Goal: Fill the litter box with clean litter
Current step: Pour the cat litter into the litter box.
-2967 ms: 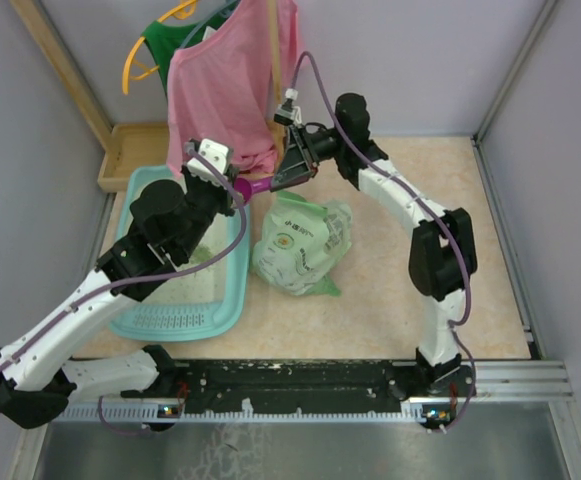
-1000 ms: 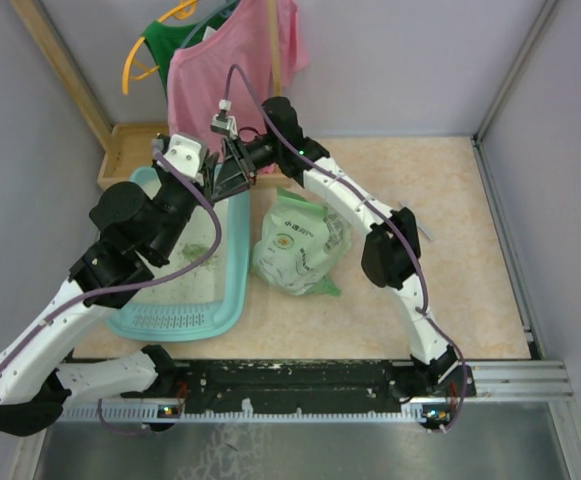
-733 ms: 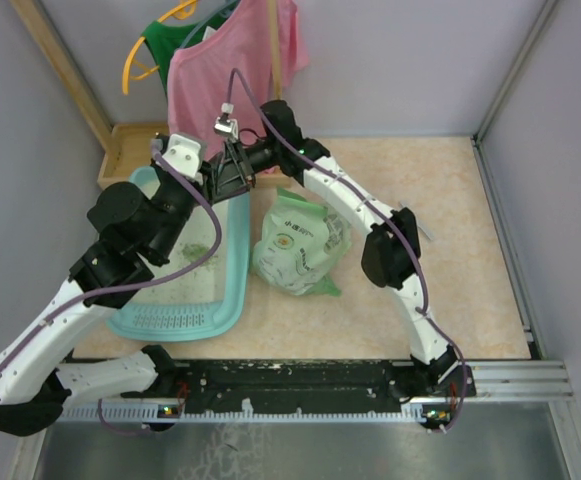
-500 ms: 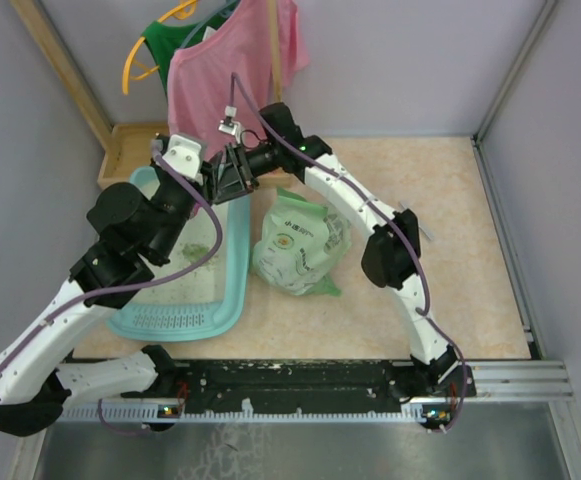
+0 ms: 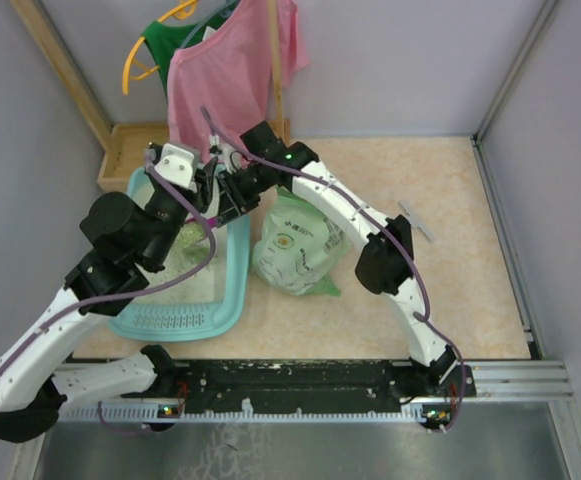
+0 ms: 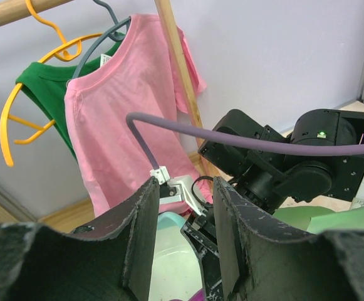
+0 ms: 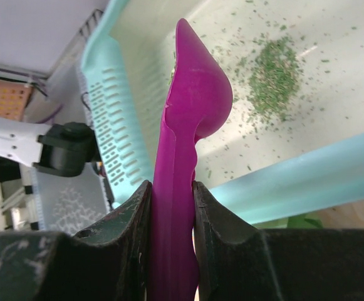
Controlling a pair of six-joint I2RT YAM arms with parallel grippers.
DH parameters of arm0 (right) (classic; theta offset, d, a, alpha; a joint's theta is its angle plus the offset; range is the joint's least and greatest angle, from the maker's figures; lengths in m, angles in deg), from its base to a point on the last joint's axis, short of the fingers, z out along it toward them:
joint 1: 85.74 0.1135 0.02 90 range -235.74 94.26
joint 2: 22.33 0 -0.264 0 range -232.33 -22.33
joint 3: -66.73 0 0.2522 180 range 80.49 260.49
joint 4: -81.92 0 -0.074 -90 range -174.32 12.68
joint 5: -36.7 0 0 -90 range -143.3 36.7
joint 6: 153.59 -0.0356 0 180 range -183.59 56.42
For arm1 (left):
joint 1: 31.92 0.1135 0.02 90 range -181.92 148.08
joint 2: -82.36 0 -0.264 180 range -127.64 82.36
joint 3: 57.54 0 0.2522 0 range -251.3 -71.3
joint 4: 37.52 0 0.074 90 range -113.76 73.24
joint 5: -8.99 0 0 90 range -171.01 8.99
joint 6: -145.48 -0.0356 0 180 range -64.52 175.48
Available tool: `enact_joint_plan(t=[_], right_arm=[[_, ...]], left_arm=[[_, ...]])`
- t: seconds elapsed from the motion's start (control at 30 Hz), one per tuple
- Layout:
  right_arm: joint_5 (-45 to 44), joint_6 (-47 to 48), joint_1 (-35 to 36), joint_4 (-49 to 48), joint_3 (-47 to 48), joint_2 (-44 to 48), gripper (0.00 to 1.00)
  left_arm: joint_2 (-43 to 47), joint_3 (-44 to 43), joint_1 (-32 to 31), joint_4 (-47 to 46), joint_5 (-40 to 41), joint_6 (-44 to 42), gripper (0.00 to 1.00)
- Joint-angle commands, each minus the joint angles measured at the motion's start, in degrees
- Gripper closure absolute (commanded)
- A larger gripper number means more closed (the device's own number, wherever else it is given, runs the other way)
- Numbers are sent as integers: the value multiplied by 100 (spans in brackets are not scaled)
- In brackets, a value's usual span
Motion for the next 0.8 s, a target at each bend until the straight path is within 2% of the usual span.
enact_joint_plan(t=[0.0,0.33,0.77], right_arm=[[-578,650,149,184,324,527,100],[-1562,1372,365,378,307,668,100],[-2163,1865,612,262,525,670,100]], left_arm=[[142,196,27,-189,-44,79,54],[180,479,21,-220,-40,94,54],[262,729,28,-326,-29,198,54]])
